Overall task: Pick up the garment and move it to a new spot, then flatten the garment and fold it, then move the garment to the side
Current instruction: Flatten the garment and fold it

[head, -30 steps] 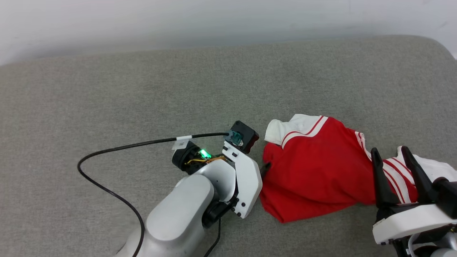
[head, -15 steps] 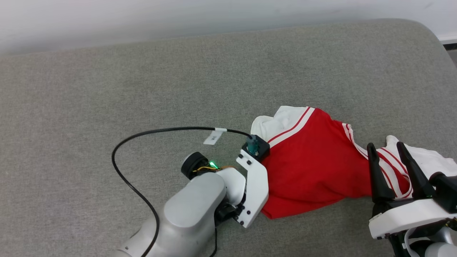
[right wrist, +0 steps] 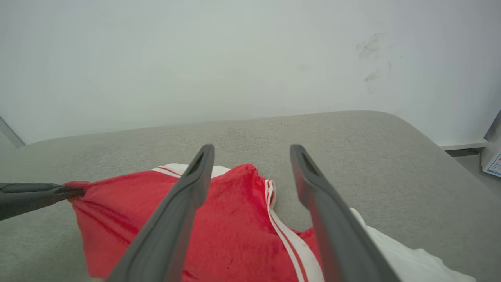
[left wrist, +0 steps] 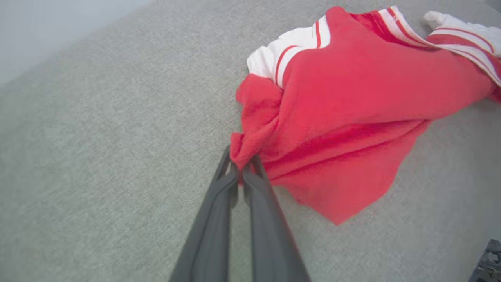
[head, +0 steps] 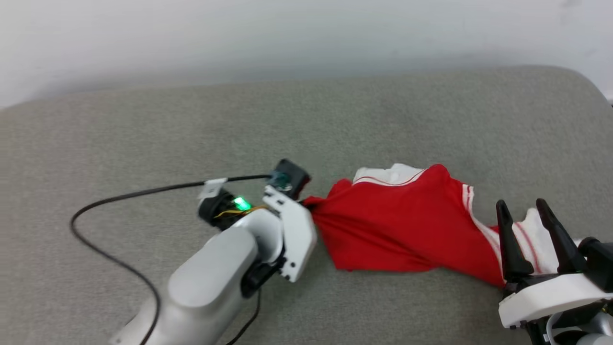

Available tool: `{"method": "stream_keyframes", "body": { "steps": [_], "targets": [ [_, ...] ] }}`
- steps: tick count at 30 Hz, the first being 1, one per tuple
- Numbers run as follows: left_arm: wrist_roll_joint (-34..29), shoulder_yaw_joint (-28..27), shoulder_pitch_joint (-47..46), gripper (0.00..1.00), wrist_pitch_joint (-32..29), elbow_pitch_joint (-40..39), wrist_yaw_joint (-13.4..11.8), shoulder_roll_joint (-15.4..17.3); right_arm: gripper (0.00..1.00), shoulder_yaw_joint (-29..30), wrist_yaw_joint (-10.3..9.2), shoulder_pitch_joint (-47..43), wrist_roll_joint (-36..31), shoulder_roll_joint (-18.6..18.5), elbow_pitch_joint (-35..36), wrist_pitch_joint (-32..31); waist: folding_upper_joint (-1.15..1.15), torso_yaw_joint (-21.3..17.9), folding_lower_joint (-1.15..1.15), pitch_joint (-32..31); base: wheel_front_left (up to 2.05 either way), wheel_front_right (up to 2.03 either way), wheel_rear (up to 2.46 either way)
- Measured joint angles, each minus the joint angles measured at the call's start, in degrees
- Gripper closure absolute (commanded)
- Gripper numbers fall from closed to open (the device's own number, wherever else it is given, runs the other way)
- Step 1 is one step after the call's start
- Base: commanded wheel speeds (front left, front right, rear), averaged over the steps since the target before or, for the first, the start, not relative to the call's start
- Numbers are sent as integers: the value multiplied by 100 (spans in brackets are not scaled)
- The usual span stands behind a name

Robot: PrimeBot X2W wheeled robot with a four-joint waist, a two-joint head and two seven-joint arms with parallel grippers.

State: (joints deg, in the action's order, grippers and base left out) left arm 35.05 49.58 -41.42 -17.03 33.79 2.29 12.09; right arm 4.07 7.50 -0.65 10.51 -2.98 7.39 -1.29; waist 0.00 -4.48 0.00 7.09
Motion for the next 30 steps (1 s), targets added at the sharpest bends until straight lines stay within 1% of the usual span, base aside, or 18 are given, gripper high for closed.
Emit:
{"method": "stream_keyframes", "body": {
  "steps": [4, 10, 13, 15, 16, 17, 18, 19, 22, 26, 28, 30],
  "targets": [
    [111, -257, 614, 100, 154, -744, -412, 568, 0, -25, 0, -88, -18, 1, 65, -87, 0, 168, 0, -202, 0, 0, 0],
    [488, -617, 2157, 100, 122, -2008, -1187, 1458, 0, -80, 0, -211, -45, 2, 193, -191, 0, 366, 0, -385, 0, 0, 0],
    [800, -745, 2986, 100, 57, -2502, -1549, 1661, 0, -107, 0, -221, -63, 2, 250, -238, 0, 409, 0, -442, 0, 0, 0],
    [1055, -844, 3491, 100, 57, -2716, -1751, 1678, 0, -127, 0, -247, -77, 2, 264, -277, 0, 415, 0, -490, 0, 0, 0],
    [1290, -899, 3910, 100, 90, -2900, -1874, 1638, 0, -149, 0, -300, -78, 2, 271, -287, 0, 411, 0, -533, 0, 0, 0],
    [1333, -907, 4044, 93, 120, -2974, -1912, 1617, 0, -148, 0, -307, -78, 2, 272, -289, 0, 411, 0, -550, 0, 0, 0],
    [1370, -926, 4137, 57, 188, -3055, -1958, 1586, 0, -147, 0, -309, -78, 2, 276, -319, 0, 415, 0, -562, 0, 0, 0],
    [1365, -948, 4176, 0, 281, -3131, -2005, 1558, 0, -148, 0, -320, -77, 2, 277, -322, 0, 420, 0, -573, 0, 0, 0],
    [1240, -1088, 4178, 0, 601, -3337, -2106, 1544, 0, -169, 0, -346, -77, 2, 277, -337, 0, 421, 0, -605, 0, 0, 0],
    [822, -1292, 3833, 0, 1124, -3665, -2197, 1652, 0, -198, 0, -343, -77, 2, 287, -364, 0, 387, 0, -616, 0, 0, 0],
    [628, -1391, 3574, 0, 1318, -3797, -2196, 1726, 0, -205, 0, -338, -76, 2, 300, -376, 0, 361, 0, -583, 0, 0, 0],
    [468, -1462, 3211, 0, 1377, -3831, -2141, 1798, 0, -197, 0, -316, -75, 2, 316, -372, 0, 343, 0, -532, 0, 0, 0]
  ]
}}
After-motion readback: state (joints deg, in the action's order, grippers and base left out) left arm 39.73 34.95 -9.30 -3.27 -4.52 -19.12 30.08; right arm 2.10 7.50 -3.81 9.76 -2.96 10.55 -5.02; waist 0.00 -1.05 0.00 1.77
